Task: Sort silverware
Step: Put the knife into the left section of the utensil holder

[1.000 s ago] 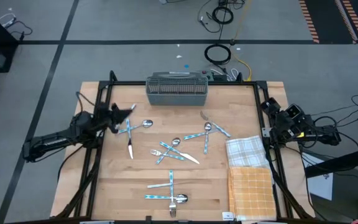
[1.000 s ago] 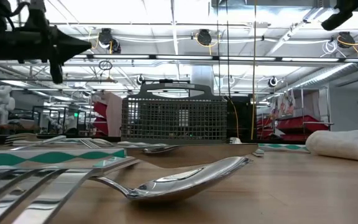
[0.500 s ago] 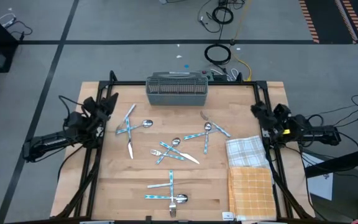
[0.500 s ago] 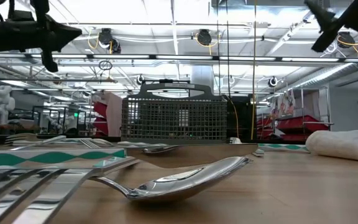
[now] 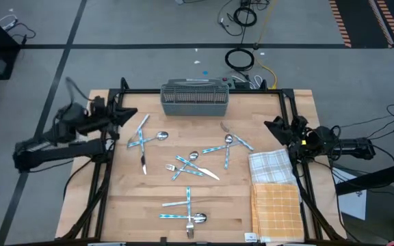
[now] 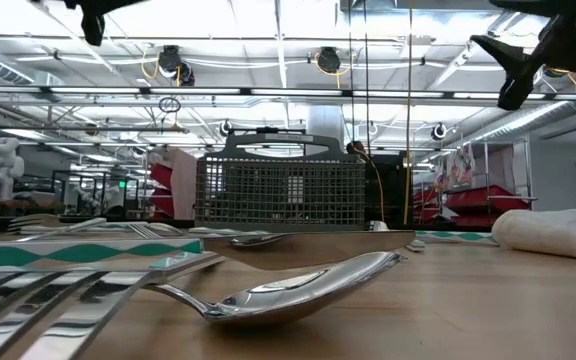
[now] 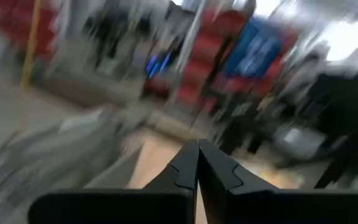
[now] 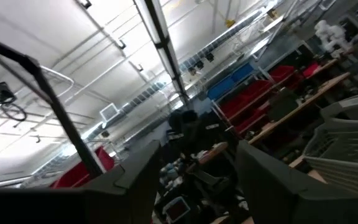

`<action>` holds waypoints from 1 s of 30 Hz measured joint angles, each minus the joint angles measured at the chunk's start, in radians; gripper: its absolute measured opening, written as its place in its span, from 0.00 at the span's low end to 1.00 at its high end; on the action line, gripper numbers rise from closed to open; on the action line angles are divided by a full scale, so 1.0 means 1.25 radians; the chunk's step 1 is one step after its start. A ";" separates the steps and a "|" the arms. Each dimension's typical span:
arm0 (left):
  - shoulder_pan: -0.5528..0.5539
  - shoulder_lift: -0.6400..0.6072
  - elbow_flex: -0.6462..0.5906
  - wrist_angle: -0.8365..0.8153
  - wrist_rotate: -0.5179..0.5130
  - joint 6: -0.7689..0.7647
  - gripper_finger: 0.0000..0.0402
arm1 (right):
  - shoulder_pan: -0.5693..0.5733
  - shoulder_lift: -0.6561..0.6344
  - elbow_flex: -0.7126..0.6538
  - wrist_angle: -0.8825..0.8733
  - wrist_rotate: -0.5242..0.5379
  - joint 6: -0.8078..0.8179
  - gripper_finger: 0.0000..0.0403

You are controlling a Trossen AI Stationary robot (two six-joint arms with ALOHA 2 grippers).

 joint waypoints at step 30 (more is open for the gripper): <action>-0.137 0.475 0.203 -0.515 0.217 0.089 0.06 | 0.000 0.000 0.000 -0.296 0.029 0.049 0.49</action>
